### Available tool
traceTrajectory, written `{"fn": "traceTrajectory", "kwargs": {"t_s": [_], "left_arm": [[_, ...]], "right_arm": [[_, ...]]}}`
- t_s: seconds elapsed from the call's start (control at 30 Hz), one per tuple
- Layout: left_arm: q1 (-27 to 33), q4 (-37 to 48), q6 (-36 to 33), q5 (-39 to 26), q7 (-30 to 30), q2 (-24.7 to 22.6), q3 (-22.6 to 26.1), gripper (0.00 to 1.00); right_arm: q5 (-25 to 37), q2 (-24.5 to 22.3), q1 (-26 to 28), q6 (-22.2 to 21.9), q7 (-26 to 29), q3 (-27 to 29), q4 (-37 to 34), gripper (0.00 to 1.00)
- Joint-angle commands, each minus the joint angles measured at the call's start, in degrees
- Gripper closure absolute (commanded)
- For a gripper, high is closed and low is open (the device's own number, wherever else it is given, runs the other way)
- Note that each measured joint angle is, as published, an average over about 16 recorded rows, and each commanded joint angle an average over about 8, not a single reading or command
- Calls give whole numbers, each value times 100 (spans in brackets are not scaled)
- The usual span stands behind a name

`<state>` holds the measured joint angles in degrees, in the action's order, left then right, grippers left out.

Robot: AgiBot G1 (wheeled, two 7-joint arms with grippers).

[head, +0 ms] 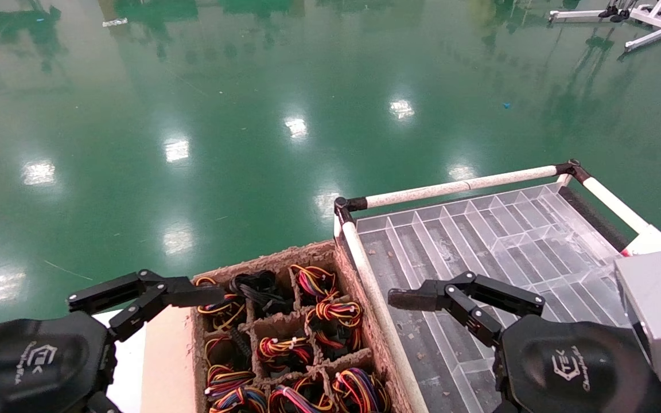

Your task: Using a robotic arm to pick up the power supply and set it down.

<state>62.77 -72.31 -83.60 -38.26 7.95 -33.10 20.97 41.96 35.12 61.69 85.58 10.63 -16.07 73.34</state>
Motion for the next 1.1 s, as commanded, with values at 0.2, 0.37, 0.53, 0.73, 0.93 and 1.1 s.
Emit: {"fn": "traceTrajectory", "kwargs": {"t_s": [0.2,0.37,0.53,0.73,0.93,1.1], "left_arm": [[0,0,0,0,0,0,0,44],[0,0,0,0,0,0,0,100],[0,0,0,0,0,0,0,100],[0,0,0,0,0,0,0,100],[0,0,0,0,0,0,0,100],[0,0,0,0,0,0,0,100]], "right_arm": [[0,0,0,0,0,0,0,0],[0,0,0,0,0,0,0,0],[0,0,0,0,0,0,0,0],[0,0,0,0,0,0,0,0],[0,0,0,0,0,0,0,0],[0,0,0,0,0,0,0,0]]}}
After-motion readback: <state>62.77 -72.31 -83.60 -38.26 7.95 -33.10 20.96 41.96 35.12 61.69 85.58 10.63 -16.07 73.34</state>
